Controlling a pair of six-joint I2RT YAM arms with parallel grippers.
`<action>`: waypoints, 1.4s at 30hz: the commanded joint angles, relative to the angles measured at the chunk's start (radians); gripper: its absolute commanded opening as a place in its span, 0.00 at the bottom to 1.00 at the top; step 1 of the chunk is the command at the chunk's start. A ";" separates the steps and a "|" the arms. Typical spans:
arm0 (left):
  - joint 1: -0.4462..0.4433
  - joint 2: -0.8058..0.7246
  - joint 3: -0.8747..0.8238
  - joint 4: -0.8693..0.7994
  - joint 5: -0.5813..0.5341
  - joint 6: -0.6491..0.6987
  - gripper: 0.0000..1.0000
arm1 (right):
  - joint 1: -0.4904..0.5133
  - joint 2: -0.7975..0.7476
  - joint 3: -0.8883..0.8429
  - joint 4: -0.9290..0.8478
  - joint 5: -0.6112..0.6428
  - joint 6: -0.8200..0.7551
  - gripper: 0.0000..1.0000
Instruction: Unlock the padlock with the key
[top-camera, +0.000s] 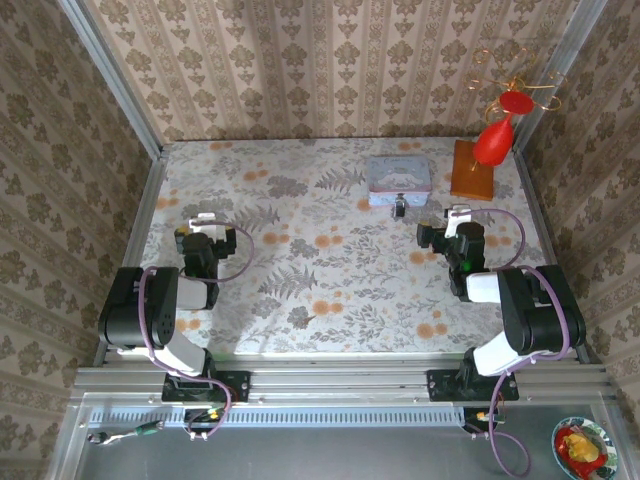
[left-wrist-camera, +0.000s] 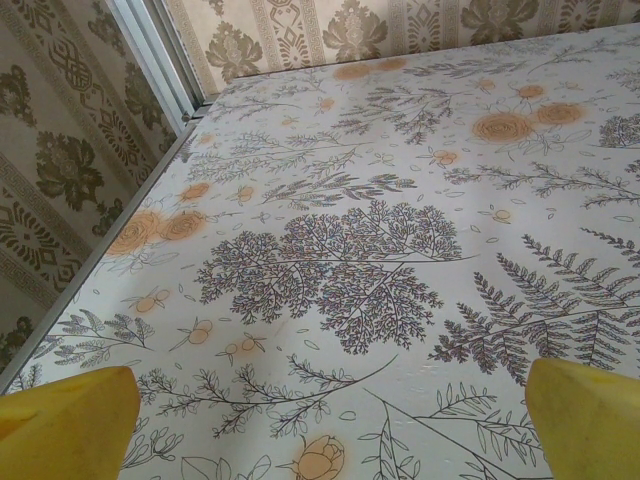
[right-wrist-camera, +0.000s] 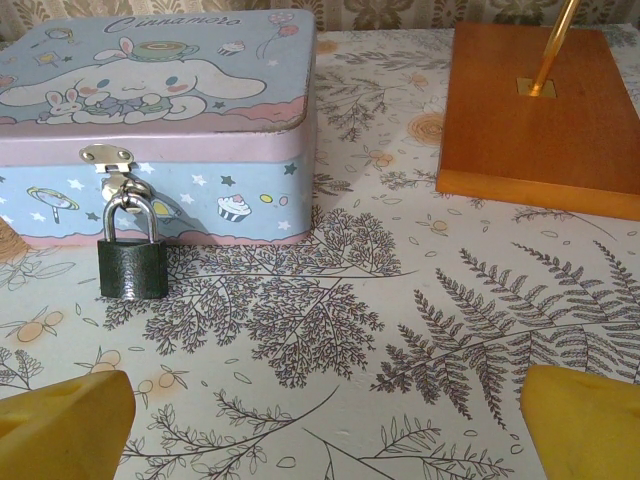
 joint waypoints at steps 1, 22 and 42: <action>0.004 -0.002 0.024 -0.020 -0.009 0.006 1.00 | 0.001 -0.005 0.018 0.003 -0.004 -0.005 1.00; -0.406 -0.590 0.107 -0.538 -0.233 0.115 1.00 | 0.040 -0.234 -0.079 -0.039 -0.141 -0.108 1.00; -0.277 -1.031 0.145 -1.121 0.042 -0.494 1.00 | 0.136 -0.637 0.202 -0.919 0.087 0.521 1.00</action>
